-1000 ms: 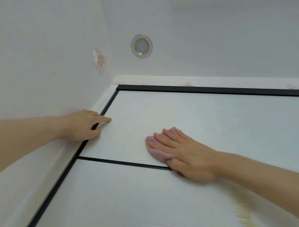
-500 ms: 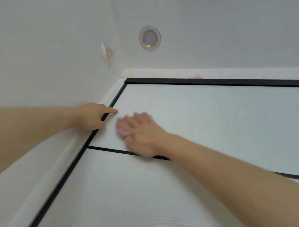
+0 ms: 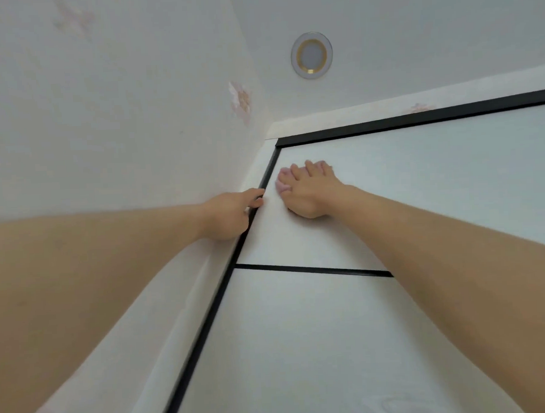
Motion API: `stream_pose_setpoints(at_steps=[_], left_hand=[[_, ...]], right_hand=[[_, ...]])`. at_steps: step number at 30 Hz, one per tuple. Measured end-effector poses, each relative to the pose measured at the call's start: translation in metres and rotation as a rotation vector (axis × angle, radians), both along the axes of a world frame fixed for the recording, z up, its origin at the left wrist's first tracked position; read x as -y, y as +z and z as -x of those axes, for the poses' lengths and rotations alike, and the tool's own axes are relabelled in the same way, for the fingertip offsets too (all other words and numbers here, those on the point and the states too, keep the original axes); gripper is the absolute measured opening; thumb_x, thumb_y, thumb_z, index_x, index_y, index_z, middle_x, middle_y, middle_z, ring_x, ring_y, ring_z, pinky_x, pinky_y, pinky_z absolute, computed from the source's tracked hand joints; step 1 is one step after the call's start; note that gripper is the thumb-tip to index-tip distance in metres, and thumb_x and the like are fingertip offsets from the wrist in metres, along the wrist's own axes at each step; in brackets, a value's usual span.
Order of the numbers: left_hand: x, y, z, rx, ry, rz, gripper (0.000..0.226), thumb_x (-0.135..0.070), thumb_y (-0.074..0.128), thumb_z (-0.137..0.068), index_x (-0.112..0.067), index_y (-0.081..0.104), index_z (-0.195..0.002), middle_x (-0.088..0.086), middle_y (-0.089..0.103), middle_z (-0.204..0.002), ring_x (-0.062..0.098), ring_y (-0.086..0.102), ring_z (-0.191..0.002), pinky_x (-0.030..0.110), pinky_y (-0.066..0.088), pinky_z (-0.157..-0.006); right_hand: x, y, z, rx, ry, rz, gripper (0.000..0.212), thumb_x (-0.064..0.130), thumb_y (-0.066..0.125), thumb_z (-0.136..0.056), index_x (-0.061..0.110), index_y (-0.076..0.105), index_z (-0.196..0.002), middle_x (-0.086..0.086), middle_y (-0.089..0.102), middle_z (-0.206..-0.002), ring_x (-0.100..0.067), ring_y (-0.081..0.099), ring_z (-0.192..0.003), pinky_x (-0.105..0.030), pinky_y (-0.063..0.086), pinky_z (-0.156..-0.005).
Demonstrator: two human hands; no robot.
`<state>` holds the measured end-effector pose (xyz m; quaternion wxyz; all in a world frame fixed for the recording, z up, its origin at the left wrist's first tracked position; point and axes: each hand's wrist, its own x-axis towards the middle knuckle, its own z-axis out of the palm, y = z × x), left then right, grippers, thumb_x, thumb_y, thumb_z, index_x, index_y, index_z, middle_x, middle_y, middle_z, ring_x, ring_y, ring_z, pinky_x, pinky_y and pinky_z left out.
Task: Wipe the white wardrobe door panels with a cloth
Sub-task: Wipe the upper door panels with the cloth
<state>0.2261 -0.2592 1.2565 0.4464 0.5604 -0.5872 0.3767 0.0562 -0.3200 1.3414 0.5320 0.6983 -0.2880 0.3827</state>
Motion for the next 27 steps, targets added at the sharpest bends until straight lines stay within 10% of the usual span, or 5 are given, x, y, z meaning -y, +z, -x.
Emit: stream_pose_setpoints(at_steps=[7, 12, 17, 22, 27], left_hand=[[0.000, -0.008, 0.005, -0.018, 0.056, -0.018, 0.060, -0.005, 0.036, -0.100, -0.024, 0.029, -0.156, 0.011, 0.052, -0.145, 0.029, 0.049, -0.131, 0.035, 0.038, -0.109], [-0.007, -0.055, 0.034, 0.056, 0.109, -0.024, 0.063, -0.004, 0.026, -0.102, -0.030, 0.020, -0.159, -0.007, 0.022, -0.165, 0.017, 0.002, -0.156, 0.037, 0.009, -0.125], [-0.022, -0.118, 0.039, 0.083, 0.101, -0.134, 0.062, -0.003, 0.032, -0.100, -0.034, 0.030, -0.154, -0.007, 0.040, -0.157, 0.021, 0.043, -0.139, 0.035, 0.035, -0.113], [-0.035, -0.151, 0.027, 0.036, 0.194, -0.230, 0.071, 0.000, 0.038, -0.094, -0.032, 0.026, -0.157, 0.006, 0.053, -0.147, 0.030, 0.055, -0.125, 0.039, 0.046, -0.101], [-0.033, -0.155, 0.024, 0.004, 0.197, -0.271, 0.073, 0.001, 0.036, -0.096, -0.028, 0.016, -0.161, 0.001, 0.036, -0.160, 0.026, 0.044, -0.139, 0.029, 0.037, -0.109]], right_hand=[[0.003, -0.115, -0.012, -0.163, -0.019, -0.021, 0.066, 0.038, 0.018, -0.104, 0.013, 0.003, -0.164, -0.005, -0.001, -0.171, -0.032, -0.005, -0.157, -0.053, -0.008, -0.125], [0.007, -0.270, 0.020, -0.520, 0.178, 0.021, 0.064, 0.032, 0.026, -0.093, 0.004, 0.048, -0.147, -0.012, 0.054, -0.140, -0.040, 0.043, -0.130, -0.058, 0.019, -0.118], [0.007, -0.348, 0.044, -0.935, 0.142, -0.023, 0.054, 0.026, 0.030, -0.094, 0.009, 0.058, -0.136, -0.008, 0.061, -0.131, -0.037, 0.050, -0.123, -0.051, 0.025, -0.116], [-0.002, -0.217, 0.039, -0.363, -0.092, -0.009, 0.071, 0.040, 0.005, -0.098, 0.013, 0.005, -0.164, -0.008, 0.008, -0.171, -0.033, 0.000, -0.157, -0.052, -0.005, -0.126], [0.002, -0.308, 0.016, -0.378, 0.172, 0.003, 0.066, 0.034, 0.028, -0.095, 0.008, 0.036, -0.156, -0.010, 0.038, -0.158, -0.041, 0.025, -0.147, -0.061, 0.004, -0.124]])
